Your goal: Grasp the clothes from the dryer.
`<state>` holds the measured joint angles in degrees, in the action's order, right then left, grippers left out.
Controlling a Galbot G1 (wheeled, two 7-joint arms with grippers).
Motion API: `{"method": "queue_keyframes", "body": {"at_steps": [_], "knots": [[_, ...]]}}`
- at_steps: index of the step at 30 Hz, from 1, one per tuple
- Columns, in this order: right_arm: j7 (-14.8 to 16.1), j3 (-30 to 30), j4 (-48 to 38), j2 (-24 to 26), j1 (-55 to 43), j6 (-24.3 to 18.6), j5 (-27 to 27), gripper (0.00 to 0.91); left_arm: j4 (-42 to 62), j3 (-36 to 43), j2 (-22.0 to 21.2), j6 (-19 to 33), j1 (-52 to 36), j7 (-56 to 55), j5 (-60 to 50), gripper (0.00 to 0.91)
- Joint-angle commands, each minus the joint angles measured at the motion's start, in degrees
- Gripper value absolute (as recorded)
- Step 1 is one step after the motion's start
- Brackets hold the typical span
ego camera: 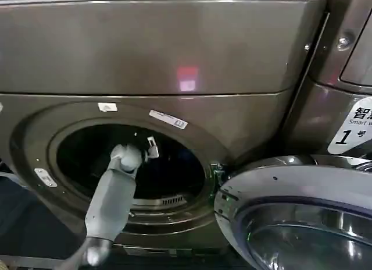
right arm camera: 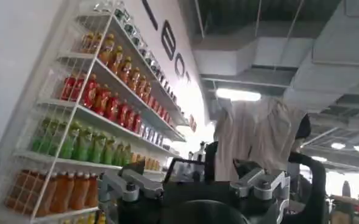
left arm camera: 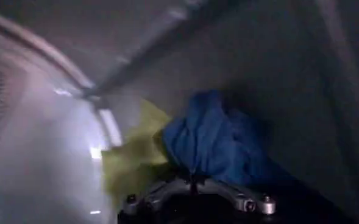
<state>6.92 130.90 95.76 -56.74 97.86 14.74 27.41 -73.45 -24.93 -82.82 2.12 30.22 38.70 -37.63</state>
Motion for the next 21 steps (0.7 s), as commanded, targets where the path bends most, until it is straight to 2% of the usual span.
{"method": "queue_keyframes", "body": {"at_steps": [1, 8, 21], "knots": [[0.03, -0.43, 1.13, -0.7, -0.41, -1.17, -0.46, 0.907, -9.23, -0.44, -2.29, -15.38, 1.93, -29.31, 22.95, 0.0], [-0.12, -0.59, 1.51, -1.37, -0.49, -1.33, -0.3, 0.907, -15.42, -1.19, -4.45, -21.5, 5.28, -39.38, 32.77, 0.0], [-0.5, -0.65, 1.75, -1.78, -0.51, -1.43, 0.77, 0.907, -16.1, -2.01, -4.56, -23.22, 6.67, -41.72, 35.14, 0.0]]}}
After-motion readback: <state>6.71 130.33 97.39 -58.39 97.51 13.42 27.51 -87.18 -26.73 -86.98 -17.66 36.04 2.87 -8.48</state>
